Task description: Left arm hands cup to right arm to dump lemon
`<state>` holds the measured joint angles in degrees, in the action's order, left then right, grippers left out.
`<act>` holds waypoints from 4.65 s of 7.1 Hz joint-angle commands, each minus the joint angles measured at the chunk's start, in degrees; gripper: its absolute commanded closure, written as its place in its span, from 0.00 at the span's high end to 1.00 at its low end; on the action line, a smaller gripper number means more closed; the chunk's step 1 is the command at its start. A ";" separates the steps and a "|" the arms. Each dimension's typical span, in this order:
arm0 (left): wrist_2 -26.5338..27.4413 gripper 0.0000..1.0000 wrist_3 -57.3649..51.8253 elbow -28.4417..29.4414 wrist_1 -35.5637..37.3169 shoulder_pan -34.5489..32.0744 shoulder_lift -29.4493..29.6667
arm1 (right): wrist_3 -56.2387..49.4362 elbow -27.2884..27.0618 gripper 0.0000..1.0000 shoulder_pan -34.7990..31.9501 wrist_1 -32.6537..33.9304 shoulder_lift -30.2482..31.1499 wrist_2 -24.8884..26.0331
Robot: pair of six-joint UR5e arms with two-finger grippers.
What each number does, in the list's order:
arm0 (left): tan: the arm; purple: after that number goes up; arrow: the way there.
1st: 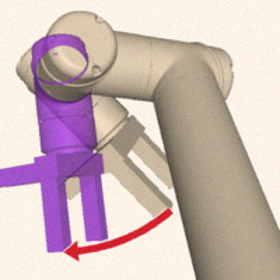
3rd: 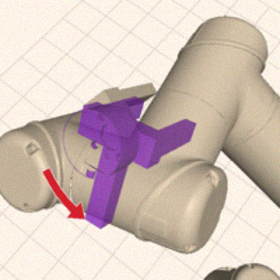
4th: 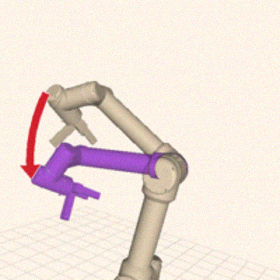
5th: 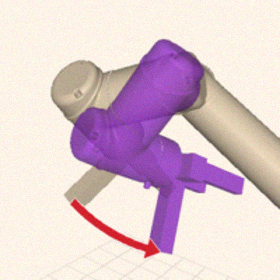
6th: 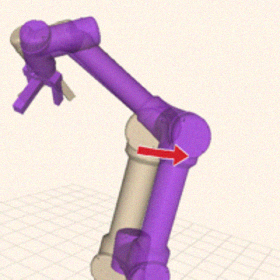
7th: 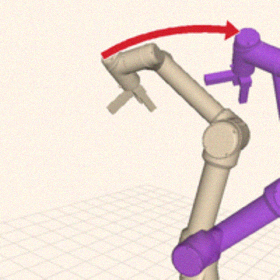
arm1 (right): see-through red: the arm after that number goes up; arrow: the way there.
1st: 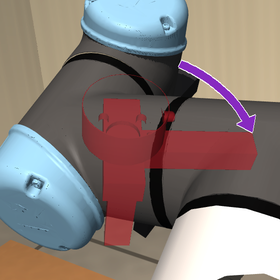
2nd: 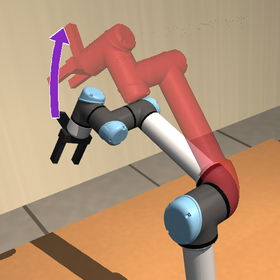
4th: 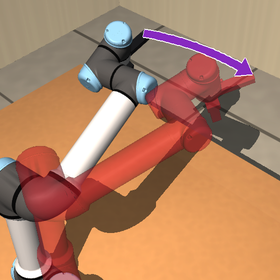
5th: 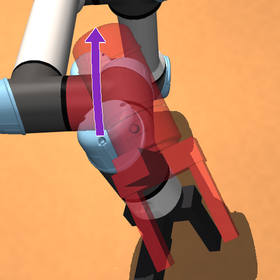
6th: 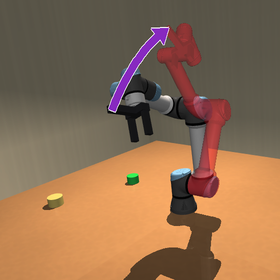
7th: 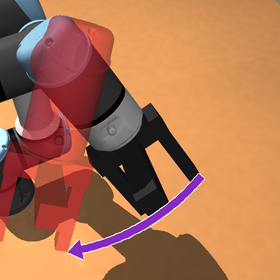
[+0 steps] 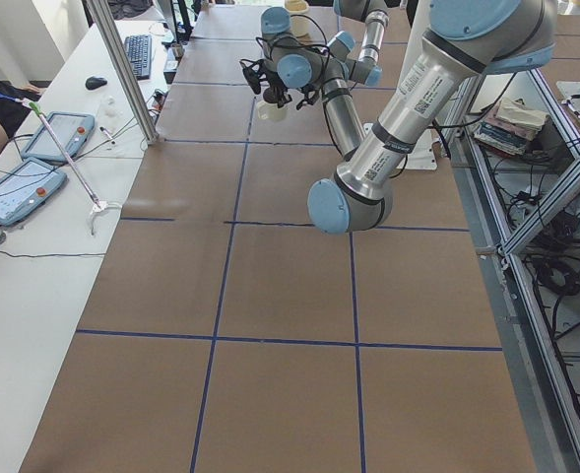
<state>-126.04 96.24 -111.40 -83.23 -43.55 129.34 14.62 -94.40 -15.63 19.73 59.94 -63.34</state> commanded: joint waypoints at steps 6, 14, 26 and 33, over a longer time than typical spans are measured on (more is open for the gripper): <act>-0.52 0.00 0.53 -1.54 -0.70 2.16 0.65 | -0.38 0.09 0.99 0.07 -0.04 0.00 0.76; -0.78 1.00 -10.44 -5.21 -0.53 2.34 -0.48 | -0.29 0.09 0.19 0.16 -0.04 0.09 0.59; -0.08 1.00 -69.26 -3.30 0.18 -19.29 -28.97 | 24.67 -1.66 0.00 -13.61 0.22 12.11 9.22; -0.17 1.00 -65.93 -2.42 -0.44 -18.76 -28.35 | 41.60 -17.96 0.00 -27.17 -1.00 36.75 -7.59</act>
<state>-126.21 28.86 -113.75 -83.42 -62.51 100.83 51.56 -106.15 -42.39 19.33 88.98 -70.88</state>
